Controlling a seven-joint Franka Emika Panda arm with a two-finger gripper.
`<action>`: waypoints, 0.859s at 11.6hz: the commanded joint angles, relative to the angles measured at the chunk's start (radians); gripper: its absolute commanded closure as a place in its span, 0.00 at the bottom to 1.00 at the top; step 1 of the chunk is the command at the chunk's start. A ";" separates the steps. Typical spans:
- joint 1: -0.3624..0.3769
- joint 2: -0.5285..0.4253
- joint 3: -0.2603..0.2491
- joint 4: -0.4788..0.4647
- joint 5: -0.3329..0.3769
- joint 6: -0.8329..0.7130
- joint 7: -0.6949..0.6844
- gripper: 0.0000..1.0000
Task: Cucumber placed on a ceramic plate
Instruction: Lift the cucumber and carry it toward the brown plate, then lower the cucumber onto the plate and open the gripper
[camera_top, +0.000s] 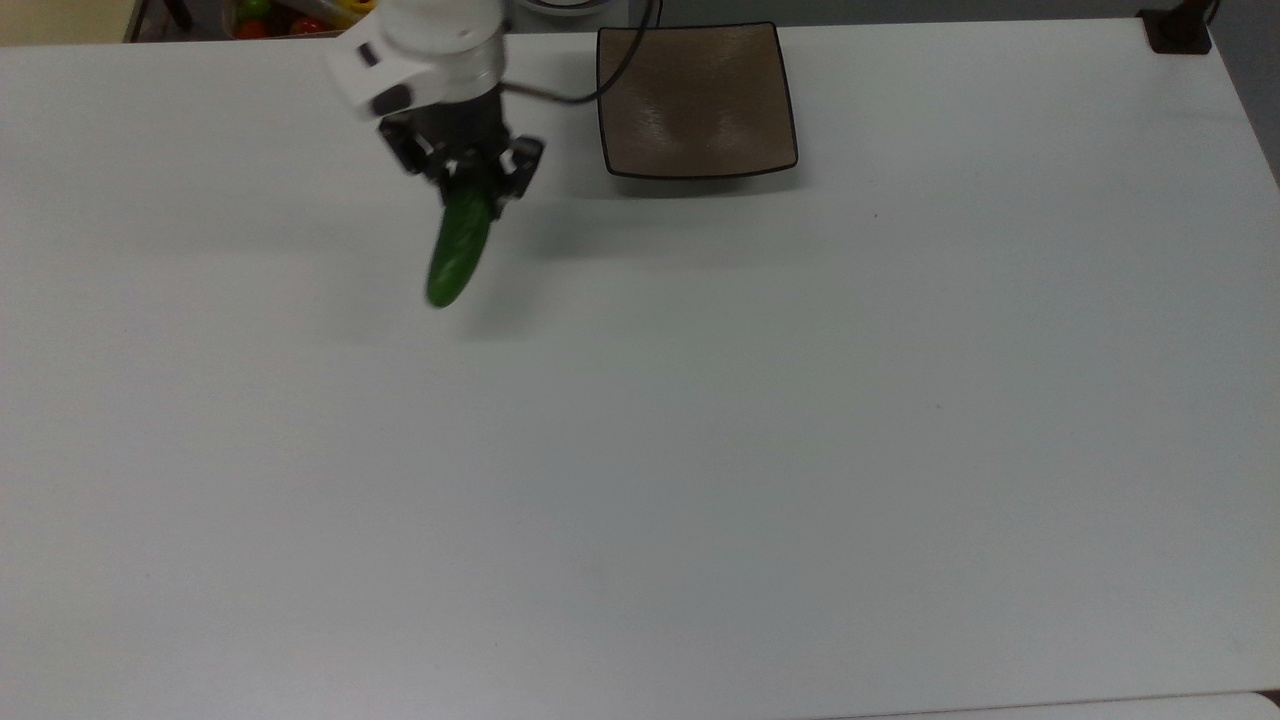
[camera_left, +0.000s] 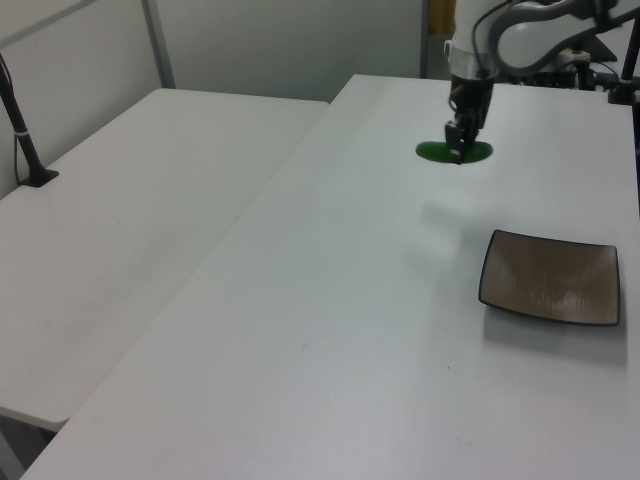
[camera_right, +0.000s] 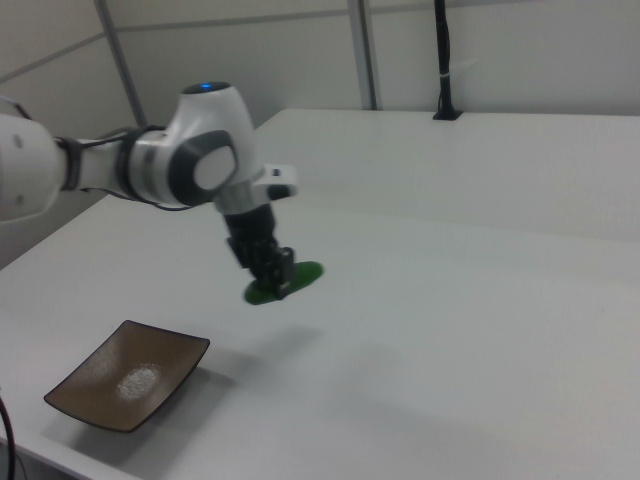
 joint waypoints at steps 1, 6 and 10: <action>0.108 -0.140 -0.008 -0.101 0.011 -0.151 -0.059 1.00; 0.259 -0.158 0.069 -0.103 0.015 -0.459 -0.145 1.00; 0.253 -0.024 0.186 -0.107 0.015 -0.463 -0.133 0.69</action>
